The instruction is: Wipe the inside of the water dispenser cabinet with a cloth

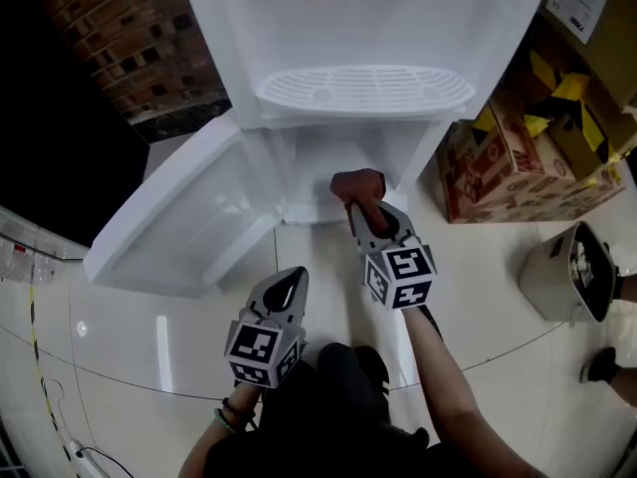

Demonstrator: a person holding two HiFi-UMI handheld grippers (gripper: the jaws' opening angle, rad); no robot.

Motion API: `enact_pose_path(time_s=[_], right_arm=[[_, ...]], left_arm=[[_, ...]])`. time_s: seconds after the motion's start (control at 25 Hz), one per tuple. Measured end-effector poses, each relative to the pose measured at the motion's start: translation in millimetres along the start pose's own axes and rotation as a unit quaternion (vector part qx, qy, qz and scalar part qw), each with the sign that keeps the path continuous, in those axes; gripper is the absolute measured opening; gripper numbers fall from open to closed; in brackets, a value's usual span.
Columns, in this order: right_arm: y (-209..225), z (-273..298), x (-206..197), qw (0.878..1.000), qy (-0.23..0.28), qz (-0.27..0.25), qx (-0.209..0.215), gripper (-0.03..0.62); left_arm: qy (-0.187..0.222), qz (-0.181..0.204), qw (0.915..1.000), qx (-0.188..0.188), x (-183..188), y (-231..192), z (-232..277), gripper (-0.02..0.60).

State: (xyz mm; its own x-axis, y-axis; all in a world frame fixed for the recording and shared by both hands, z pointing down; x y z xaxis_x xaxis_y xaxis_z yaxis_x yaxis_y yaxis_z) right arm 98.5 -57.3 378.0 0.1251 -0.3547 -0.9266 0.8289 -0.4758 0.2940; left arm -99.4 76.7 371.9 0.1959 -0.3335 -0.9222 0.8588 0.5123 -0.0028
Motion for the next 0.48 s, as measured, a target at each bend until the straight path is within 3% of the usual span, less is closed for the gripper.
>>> enact_pose_path(time_s=[0.48], right_arm=[[7,130,19,1.000,-0.017,-0.004,0.007,0.074]], left_arm=[[-0.019,-0.032,0.9993,0.007,-23,-32,-14,-0.020]])
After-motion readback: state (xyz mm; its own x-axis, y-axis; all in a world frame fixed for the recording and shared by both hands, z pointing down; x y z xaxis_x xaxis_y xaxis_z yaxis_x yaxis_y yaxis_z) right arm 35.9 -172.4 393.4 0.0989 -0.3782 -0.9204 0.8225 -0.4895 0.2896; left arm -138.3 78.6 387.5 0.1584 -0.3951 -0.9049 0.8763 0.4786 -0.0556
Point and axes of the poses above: the fingertips, and each gripper's own axes: z forward along the fingers, y to its right, x out of its top, the point moved 10 cm from there along -z, backward along the fingers, and after that the axes turned 10 degrees about z, right-handed, at the moved point
